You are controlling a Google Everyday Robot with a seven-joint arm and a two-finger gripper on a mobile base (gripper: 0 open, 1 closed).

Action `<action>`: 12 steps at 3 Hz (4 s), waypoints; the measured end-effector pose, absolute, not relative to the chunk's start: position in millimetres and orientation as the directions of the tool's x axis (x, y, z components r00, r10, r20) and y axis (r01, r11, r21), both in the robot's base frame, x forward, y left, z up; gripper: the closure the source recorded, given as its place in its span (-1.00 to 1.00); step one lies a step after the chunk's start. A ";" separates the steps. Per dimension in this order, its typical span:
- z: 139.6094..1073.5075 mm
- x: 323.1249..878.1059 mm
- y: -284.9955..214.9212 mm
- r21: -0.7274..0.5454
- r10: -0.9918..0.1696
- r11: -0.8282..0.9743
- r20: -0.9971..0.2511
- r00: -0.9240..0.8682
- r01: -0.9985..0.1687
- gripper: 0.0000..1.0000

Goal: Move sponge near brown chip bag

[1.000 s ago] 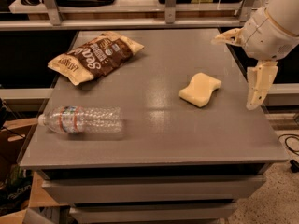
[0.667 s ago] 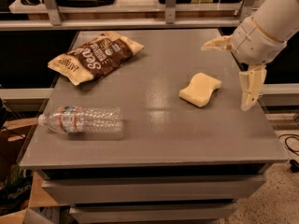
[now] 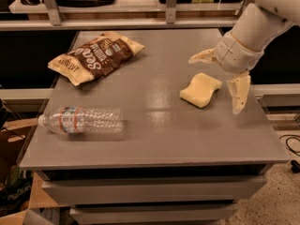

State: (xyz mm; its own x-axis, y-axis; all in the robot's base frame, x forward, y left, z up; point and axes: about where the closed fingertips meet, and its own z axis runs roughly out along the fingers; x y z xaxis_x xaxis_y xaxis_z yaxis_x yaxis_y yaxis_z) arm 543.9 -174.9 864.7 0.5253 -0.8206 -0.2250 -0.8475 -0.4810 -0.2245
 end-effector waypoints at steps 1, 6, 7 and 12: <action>846.0 552.2 -173.4 -0.185 -0.817 -0.504 -0.216 0.535 -0.844 -1.00; 836.2 560.2 -175.1 -0.150 -0.822 -0.508 -0.210 0.529 -0.848 1.00; 868.8 573.2 -170.3 -0.213 -0.821 -0.508 -0.173 0.544 -0.835 1.00; 910.0 643.1 -91.7 -0.353 -0.671 -0.664 -0.107 0.734 -0.659 1.00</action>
Offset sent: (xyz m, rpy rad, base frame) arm 0.0134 -0.0017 -0.0364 -0.0691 0.0863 0.0335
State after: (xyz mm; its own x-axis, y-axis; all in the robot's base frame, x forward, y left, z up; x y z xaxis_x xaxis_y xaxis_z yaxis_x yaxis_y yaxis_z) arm 643.1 -91.7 910.0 0.7336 -0.6711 -0.1070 -0.6590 -0.6641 -0.3531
